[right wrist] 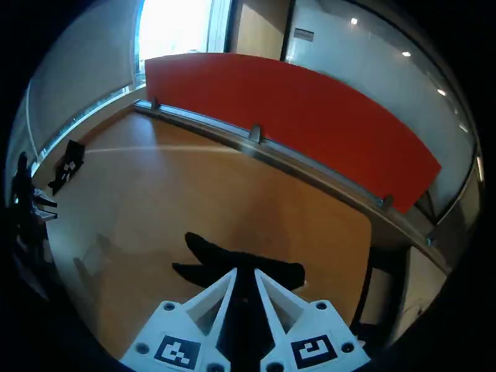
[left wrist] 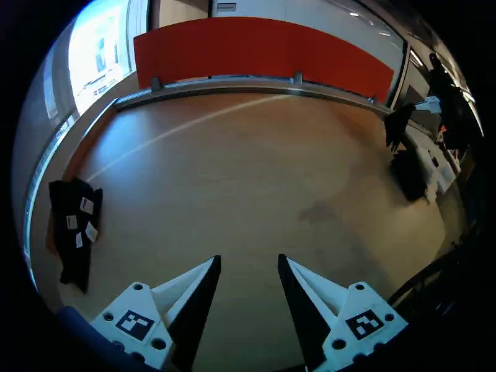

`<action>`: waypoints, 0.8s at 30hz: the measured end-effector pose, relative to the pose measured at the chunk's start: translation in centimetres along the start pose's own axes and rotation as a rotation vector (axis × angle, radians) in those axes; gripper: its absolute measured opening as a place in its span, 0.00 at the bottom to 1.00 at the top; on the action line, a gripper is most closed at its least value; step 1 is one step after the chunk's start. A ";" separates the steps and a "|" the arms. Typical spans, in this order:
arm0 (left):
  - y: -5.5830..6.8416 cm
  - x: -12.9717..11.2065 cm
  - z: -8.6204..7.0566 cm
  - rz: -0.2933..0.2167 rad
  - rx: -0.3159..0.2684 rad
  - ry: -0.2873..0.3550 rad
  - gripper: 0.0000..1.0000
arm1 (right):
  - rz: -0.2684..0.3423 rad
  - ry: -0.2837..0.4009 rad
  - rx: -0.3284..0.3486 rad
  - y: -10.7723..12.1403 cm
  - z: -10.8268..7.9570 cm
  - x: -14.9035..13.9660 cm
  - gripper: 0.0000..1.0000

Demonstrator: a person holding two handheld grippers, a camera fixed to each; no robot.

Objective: Fold towel

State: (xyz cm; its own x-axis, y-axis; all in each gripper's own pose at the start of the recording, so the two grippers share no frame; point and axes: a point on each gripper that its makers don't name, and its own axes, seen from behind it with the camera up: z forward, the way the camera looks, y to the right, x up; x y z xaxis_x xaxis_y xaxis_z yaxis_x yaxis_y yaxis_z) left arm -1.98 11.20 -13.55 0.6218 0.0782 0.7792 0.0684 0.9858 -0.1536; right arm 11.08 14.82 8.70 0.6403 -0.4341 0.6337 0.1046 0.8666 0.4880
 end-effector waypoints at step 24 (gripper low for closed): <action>1.3 -0.2 0.2 0.028 -0.033 -0.007 0.67 | 0.067 -0.051 -0.040 0.3 -3.5 -7.1 0.04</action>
State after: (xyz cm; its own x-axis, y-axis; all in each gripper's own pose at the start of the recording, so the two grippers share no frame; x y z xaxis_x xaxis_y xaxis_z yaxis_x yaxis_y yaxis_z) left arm -2.15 12.47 -13.83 0.6186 0.1068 0.7784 0.0765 0.9778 -0.1949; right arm 9.17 19.01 2.23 0.6070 -0.3862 0.6946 0.0938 0.9027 0.4199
